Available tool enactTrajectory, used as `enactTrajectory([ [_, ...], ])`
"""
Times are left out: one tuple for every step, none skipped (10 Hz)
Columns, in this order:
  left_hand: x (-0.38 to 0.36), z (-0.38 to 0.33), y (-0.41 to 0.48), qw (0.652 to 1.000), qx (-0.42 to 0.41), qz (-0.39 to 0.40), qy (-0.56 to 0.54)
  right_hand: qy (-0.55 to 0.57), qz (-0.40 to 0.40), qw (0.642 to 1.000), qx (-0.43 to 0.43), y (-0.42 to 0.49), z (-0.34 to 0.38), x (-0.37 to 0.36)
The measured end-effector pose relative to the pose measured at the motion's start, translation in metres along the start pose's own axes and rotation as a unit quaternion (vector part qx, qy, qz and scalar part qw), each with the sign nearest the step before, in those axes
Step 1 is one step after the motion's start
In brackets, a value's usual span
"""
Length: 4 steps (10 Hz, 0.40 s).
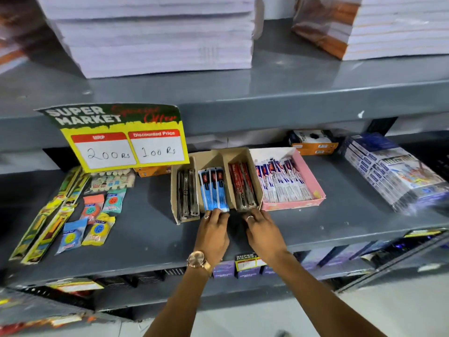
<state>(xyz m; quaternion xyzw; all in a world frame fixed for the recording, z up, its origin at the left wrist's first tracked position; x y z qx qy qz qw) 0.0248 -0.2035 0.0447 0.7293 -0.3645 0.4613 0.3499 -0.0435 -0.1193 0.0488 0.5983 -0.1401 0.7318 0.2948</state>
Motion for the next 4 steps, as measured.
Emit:
enactTrajectory([
  [-0.003,0.004,0.002,1.0,-0.006,-0.016,-0.016,0.045,-0.017,0.998,-0.037,-0.023,-0.007,-0.004],
  [-0.005,0.003,0.003,1.0,-0.01,0.0,0.007,0.081,-0.015,0.996,-0.046,-0.044,-0.01,-0.004],
  [-0.004,0.001,0.001,0.999,-0.009,-0.004,0.037,0.102,-0.008,0.994,-0.044,-0.062,-0.014,-0.004],
  [-0.003,-0.006,-0.016,0.998,0.008,0.014,0.067,0.187,-0.026,0.979,-0.081,-0.078,-0.027,0.018],
])
Point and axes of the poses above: each hand's wrist, its own y-axis towards the middle knuckle, its own x-axis out of the back of the hand, z = x × y, the point moved 9 cm from there along y, towards the middle knuckle, and after that the axes turned 2 degrees about -z, right-handed, at the moved point
